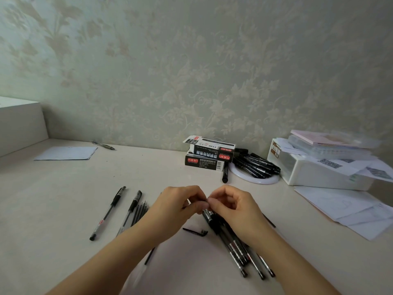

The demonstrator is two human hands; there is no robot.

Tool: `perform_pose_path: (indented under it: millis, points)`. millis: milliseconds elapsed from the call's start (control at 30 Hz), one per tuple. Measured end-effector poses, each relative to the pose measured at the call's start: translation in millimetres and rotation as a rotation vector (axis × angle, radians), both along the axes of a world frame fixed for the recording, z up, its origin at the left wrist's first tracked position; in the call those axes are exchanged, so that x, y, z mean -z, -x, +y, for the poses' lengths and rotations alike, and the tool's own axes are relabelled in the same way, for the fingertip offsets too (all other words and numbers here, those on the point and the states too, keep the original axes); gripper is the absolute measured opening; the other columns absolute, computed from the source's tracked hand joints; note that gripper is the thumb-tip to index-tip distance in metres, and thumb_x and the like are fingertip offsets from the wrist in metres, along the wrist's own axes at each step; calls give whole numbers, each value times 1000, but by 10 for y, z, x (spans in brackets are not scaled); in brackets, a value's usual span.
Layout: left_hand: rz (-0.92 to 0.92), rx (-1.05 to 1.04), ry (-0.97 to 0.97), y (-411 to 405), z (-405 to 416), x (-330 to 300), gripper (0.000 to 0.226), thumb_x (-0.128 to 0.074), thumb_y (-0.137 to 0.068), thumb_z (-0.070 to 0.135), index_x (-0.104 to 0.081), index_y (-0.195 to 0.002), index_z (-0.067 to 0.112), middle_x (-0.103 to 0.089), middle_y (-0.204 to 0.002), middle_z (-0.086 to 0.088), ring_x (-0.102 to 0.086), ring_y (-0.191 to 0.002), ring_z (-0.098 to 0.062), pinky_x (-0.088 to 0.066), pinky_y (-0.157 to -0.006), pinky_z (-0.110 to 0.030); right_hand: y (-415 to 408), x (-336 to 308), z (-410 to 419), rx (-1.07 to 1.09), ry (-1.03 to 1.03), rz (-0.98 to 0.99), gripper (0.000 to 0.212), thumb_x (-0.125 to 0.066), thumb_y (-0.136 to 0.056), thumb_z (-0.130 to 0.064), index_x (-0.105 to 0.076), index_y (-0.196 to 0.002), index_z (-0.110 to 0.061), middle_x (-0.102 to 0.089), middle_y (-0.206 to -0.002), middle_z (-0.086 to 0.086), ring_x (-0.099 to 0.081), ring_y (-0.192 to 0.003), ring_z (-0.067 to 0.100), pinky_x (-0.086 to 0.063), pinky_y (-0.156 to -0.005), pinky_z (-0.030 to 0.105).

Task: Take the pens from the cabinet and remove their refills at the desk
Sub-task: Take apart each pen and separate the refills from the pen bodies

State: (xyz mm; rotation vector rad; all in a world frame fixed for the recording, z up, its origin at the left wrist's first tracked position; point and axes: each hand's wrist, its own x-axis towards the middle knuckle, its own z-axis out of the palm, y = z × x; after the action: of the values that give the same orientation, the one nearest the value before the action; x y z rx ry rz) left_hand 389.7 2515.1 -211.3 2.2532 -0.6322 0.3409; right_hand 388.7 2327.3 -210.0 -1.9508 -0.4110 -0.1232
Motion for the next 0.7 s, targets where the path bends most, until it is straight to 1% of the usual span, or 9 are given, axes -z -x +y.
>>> perform_pose_path:
  millis: [67, 133, 167, 267, 333, 400, 500, 600, 700]
  points:
    - [-6, -3, 12, -2, 4, -2, 5, -61, -91, 33, -65, -87, 33, -66, -75, 22, -58, -61, -4, -47, -59, -14, -9, 0, -7, -7, 4, -11, 11, -69, -90, -25, -69, -89, -37, -73, -87, -10, -67, -81, 15, -58, -75, 28]
    - [-3, -5, 23, -1, 0, -2, 6, -61, -91, 33, -65, -86, 34, -66, -75, 21, -58, -61, -5, -47, -59, -14, -4, -2, -4, 18, 12, -27, 7, -68, -90, -32, -68, -93, -39, -72, -92, -15, -66, -83, 9, -57, -76, 23]
    - [-1, -6, 26, 0, -4, -1, 6, -61, -91, 34, -65, -86, 34, -66, -75, 21, -59, -61, -5, -48, -59, -14, 2, -5, 0, 32, 11, -26, 4, -66, -90, -38, -68, -93, -38, -72, -92, -16, -66, -83, 5, -55, -75, 20]
    - [1, -5, 29, 4, -12, 6, 6, -61, -91, 35, -64, -87, 33, -67, -75, 20, -59, -62, -6, -51, -62, -21, 5, -4, -3, 50, -3, -2, 20, -63, -89, -48, -70, -85, -30, -74, -82, -9, -68, -77, 4, -53, -74, 21]
    - [7, -4, 29, 4, -17, 8, 6, -60, -91, 35, -64, -88, 33, -67, -76, 20, -59, -62, -7, -51, -62, -22, 8, -16, -6, 47, -23, 17, 18, -66, -89, -42, -71, -82, -26, -74, -78, -4, -69, -73, 7, -54, -72, 22]
    - [14, -2, 38, 6, -24, 3, 6, -60, -92, 35, -64, -87, 35, -67, -76, 20, -59, -60, -6, -49, -59, -17, 3, -24, -7, 41, -50, 14, 9, -70, -88, -31, -72, -84, -24, -75, -79, -3, -70, -76, 11, -56, -72, 21]
    - [40, -8, 68, 13, -25, -15, 7, -58, -94, 33, -62, -90, 38, -69, -74, 17, -57, -55, -3, -43, -56, -10, 2, -54, -8, 34, -122, 13, 4, -72, -87, -15, -72, -88, -19, -75, -80, -1, -71, -76, 8, -53, -70, 14]
    - [66, -17, 73, 28, -21, -27, 11, -53, -96, 32, -59, -96, 41, -68, -76, 16, -56, -54, -3, -42, -54, -10, -6, -80, -30, 85, -195, 13, 6, -71, -88, -12, -72, -91, -17, -75, -81, 1, -71, -75, 6, -51, -67, 10]
    - [87, -60, 108, 27, -23, -25, 14, -52, -97, 30, -58, -95, 43, -66, -80, 20, -55, -55, -6, -44, -53, -17, -14, -93, -64, 139, -230, -8, 7, -72, -86, -11, -73, -89, -18, -75, -80, -2, -71, -74, 6, -50, -67, 9]
